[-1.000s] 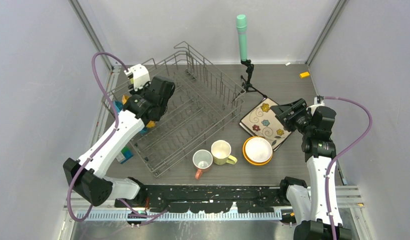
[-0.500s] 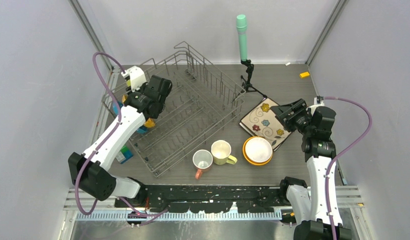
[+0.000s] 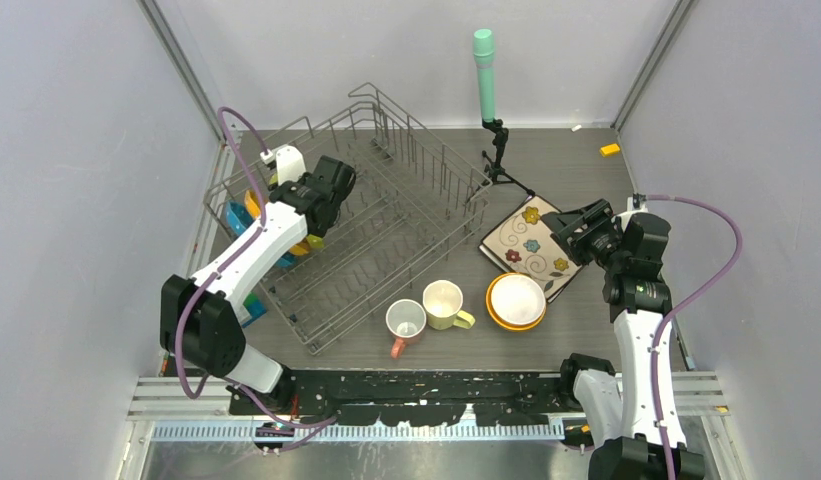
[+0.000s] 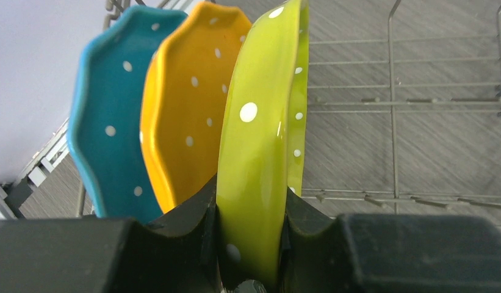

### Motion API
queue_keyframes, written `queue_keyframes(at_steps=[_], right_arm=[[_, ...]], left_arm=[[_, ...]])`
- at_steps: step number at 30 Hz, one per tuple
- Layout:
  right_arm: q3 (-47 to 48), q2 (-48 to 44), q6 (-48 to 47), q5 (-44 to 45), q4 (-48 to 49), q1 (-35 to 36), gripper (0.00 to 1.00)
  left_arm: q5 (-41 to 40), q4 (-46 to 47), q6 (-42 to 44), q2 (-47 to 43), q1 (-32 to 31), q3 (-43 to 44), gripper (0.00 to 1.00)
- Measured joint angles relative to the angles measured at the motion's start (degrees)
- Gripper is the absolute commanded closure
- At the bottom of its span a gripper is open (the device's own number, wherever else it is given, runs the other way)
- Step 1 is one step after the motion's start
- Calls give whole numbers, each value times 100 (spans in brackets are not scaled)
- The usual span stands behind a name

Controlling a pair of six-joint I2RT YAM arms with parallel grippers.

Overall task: Load the mixed dishes into the dish rack
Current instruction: Insert the plate into the dish rack.

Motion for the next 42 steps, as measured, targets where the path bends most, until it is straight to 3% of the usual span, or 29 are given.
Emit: queue_keyframes(at_steps=[2, 5, 7, 16, 23, 42], right_arm=[[0, -2, -2, 4, 0, 0, 39], [0, -2, 0, 9, 0, 0, 39], [0, -2, 0, 9, 0, 0, 39], [-2, -4, -2, 13, -42, 0, 39], [-4, -7, -2, 20, -125, 0, 39], [-33, -17, -2, 61, -164, 0, 39]], left_arm=[[39, 22, -11, 28, 2, -2, 99], [68, 20, -20, 28, 7, -2, 85], [85, 22, -22, 28, 11, -2, 88], [243, 74, 0, 28, 133, -2, 77], [295, 197, 162, 24, 236, -9, 60], [214, 444, 603, 2, 293, -111, 59]])
